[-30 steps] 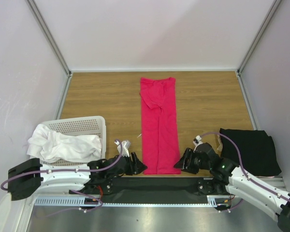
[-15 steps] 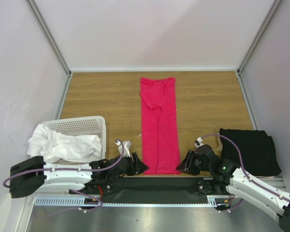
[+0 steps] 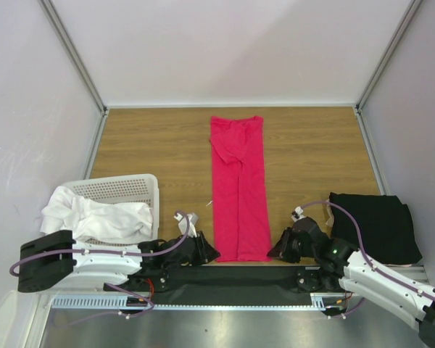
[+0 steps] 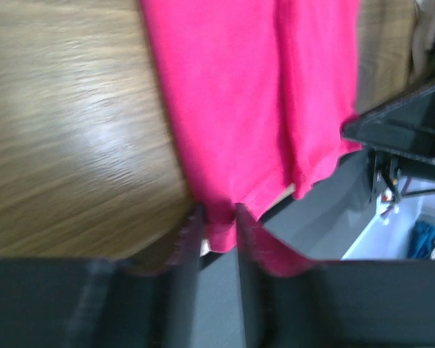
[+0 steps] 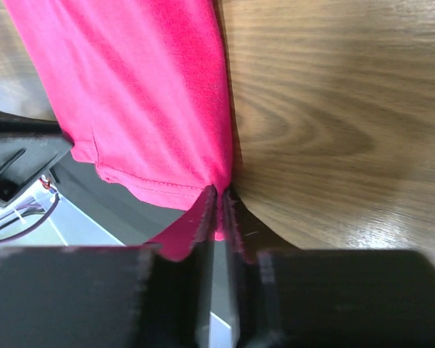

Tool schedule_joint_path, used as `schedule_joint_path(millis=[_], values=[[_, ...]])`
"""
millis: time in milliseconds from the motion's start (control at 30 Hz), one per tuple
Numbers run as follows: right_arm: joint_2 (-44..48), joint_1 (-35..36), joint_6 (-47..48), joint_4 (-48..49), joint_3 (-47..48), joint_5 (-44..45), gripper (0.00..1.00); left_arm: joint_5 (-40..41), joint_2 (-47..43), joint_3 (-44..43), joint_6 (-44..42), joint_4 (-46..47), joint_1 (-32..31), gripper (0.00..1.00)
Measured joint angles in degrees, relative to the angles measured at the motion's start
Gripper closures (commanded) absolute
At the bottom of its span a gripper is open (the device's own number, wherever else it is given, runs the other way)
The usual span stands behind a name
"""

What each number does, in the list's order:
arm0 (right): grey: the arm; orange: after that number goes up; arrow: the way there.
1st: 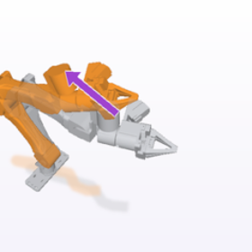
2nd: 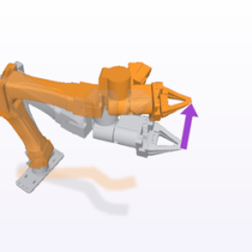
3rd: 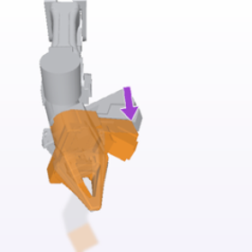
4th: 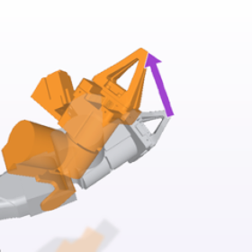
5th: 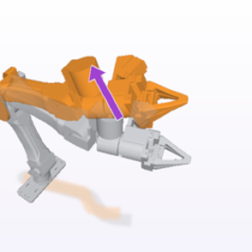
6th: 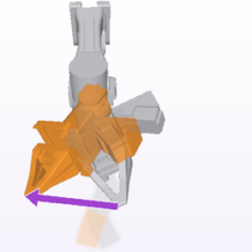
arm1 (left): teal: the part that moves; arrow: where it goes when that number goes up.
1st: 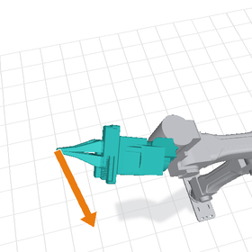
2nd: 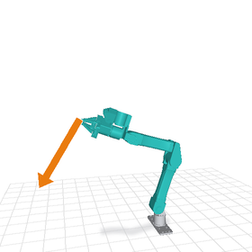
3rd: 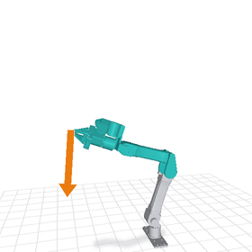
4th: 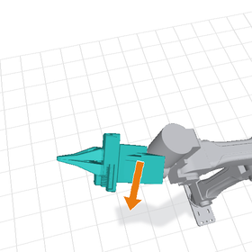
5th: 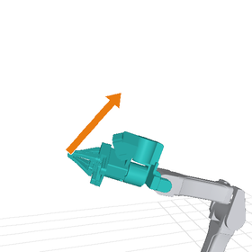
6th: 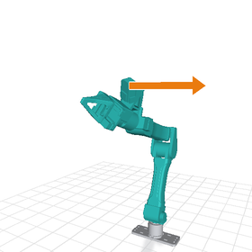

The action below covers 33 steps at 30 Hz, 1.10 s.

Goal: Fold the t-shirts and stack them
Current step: Fold the tshirt

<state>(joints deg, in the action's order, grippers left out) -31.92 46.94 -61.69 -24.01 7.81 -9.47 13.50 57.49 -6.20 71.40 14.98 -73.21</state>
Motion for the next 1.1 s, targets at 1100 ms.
schedule_joint_path(millis=[1100], values=[[-16.0,-2.6,7.7,-1.1,18.1,2.9,1.00,15.5,-12.3,-15.5,-8.9,-31.6,3.3,1.00]])
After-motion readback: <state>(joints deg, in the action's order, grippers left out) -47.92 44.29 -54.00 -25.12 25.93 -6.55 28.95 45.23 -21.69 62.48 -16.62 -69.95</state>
